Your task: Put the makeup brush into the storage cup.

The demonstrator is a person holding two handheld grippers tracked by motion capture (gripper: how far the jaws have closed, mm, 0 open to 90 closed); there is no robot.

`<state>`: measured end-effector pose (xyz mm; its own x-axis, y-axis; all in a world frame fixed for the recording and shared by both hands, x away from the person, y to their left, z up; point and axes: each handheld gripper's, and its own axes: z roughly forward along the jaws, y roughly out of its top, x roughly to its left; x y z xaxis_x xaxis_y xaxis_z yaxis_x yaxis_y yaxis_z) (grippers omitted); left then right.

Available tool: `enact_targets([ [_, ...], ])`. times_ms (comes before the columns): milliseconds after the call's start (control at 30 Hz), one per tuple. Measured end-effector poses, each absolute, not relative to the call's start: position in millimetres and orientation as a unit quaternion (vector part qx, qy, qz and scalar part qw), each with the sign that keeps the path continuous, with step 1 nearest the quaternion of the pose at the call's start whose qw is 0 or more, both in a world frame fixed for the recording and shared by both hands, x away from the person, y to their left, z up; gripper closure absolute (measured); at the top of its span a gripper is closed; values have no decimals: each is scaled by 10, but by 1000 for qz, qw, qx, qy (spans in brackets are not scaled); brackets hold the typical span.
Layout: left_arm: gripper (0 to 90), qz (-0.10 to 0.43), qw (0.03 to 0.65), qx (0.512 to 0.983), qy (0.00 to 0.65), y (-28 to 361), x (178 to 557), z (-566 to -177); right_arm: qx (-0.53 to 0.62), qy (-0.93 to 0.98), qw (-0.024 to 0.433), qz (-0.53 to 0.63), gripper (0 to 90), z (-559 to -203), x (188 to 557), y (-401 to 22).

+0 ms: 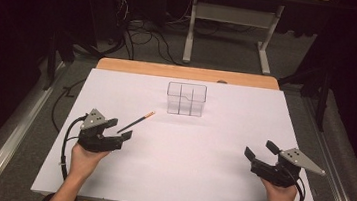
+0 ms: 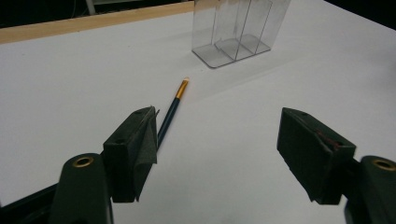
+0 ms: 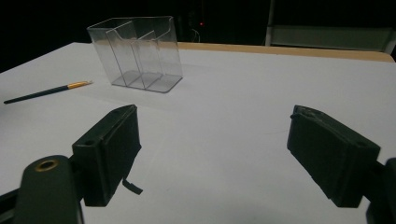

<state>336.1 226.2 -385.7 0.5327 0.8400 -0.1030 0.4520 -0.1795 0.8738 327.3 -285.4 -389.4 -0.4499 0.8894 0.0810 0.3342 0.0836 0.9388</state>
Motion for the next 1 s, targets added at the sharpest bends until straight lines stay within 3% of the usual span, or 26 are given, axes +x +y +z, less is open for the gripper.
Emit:
enact_targets([
  [1000,287,190,480,729,450,2265,3492,-3745,446,684,264,513,187,-3895,3257,-2842],
])
